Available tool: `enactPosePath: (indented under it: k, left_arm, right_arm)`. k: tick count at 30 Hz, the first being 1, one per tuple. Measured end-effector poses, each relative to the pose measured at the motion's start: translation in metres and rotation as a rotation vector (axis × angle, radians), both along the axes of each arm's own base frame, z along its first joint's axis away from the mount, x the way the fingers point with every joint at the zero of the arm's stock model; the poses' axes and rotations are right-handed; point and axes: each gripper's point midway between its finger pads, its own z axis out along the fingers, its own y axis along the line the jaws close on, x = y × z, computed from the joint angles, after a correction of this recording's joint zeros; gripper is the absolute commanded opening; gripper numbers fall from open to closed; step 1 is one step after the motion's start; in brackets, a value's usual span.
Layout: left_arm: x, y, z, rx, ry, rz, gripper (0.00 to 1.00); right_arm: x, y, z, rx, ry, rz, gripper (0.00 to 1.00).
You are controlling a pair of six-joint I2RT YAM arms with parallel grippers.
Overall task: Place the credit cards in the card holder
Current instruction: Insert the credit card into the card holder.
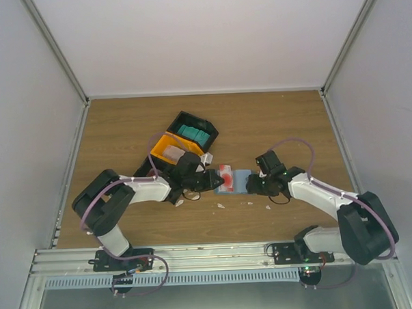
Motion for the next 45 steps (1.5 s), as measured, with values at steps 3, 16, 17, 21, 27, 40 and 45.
enactPosePath:
  k: [3, 16, 17, 21, 27, 40, 45]
  left_arm:
    - [-0.001, -0.004, -0.013, -0.003, 0.031, -0.006, 0.00]
    - [0.001, -0.014, -0.024, -0.032, 0.058, -0.009, 0.00]
    - [0.001, -0.014, -0.025, -0.034, 0.059, -0.009, 0.00]
    - [0.002, -0.015, -0.028, -0.037, 0.069, -0.004, 0.00]
    - [0.003, -0.016, -0.027, -0.044, 0.067, -0.001, 0.00]
    - [0.006, -0.023, -0.038, -0.052, 0.119, 0.006, 0.00]
    - [0.005, -0.023, -0.039, -0.062, 0.157, 0.031, 0.00]
  right_arm:
    - [-0.004, 0.001, -0.008, -0.009, 0.028, 0.019, 0.57]
    - [0.000, -0.003, -0.021, -0.060, 0.049, 0.035, 0.42]
    - [0.001, -0.003, -0.021, -0.061, 0.046, 0.034, 0.43]
    - [0.002, -0.002, -0.020, -0.056, 0.044, 0.030, 0.52]
    - [0.003, 0.001, -0.018, -0.037, 0.040, 0.031, 0.56]
    - [0.014, 0.000, -0.021, -0.101, 0.035, 0.021, 0.42]
    - [0.014, 0.001, -0.022, -0.112, 0.033, 0.019, 0.41]
